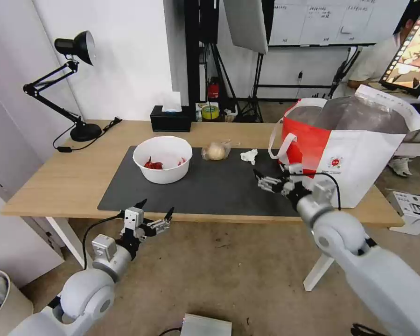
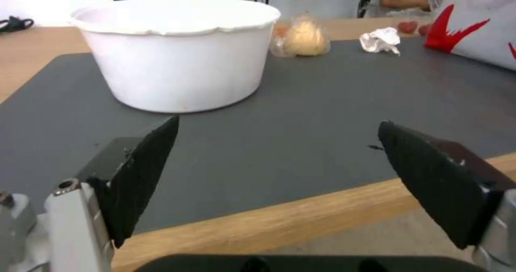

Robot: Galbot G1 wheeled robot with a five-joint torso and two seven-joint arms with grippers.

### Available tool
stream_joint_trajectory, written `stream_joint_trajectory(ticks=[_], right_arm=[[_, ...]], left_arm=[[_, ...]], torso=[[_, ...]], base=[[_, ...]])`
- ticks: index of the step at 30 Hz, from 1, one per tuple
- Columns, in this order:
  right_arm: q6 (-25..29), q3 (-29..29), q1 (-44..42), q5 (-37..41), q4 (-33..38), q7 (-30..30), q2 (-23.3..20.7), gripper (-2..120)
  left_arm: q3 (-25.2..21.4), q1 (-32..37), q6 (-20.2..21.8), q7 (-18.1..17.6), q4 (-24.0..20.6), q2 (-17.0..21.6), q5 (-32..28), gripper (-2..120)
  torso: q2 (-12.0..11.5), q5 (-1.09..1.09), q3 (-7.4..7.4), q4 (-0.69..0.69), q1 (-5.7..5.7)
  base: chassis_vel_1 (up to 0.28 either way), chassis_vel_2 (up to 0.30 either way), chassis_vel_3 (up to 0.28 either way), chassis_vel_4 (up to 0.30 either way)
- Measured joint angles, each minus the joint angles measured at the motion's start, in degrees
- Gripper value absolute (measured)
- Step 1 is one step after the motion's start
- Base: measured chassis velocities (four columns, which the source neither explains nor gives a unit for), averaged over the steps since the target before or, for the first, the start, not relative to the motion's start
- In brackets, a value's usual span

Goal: Pick up the trash from the table and place it into the takeout bag.

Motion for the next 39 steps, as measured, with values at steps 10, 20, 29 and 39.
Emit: stream_joint_trajectory(ticks=[10,20,29,39], right_arm=[[-7.0,-7.9,10.7,-1.3,-7.0,11.5,6.8,100],[-10.0,-10.4,15.3,-1.3,-12.3,19.8,14.3,100],[-11.6,-10.4,18.8,-1.2,-17.9,25.1,19.9,100],[-11.9,-10.1,22.1,-1.0,-24.0,26.3,24.2,100]], left_arm=[[0.2,-0.2,0.0,-0.3,0.3,0.0,-0.2,100],[-0.3,0.2,0.1,-0.3,0.0,0.3,-0.4,100],[-1.4,0.7,0.1,-0.4,-0.4,0.5,-0.5,100],[-0.9,0.7,0.1,-0.3,-0.2,0.1,-0.5,100]], torso=[[0.0,-0.02,0.00,0.00,0.00],[0.0,-0.01,0.00,0.00,0.00],[0.0,-0.01,0.00,0.00,-0.01],[0.0,0.00,-0.01,0.00,-0.01]], base=[[0.000,0.000,0.000,0.000],[0.000,0.000,0.000,0.000],[0.000,0.000,0.000,0.000],[0.000,0.000,0.000,0.000]])
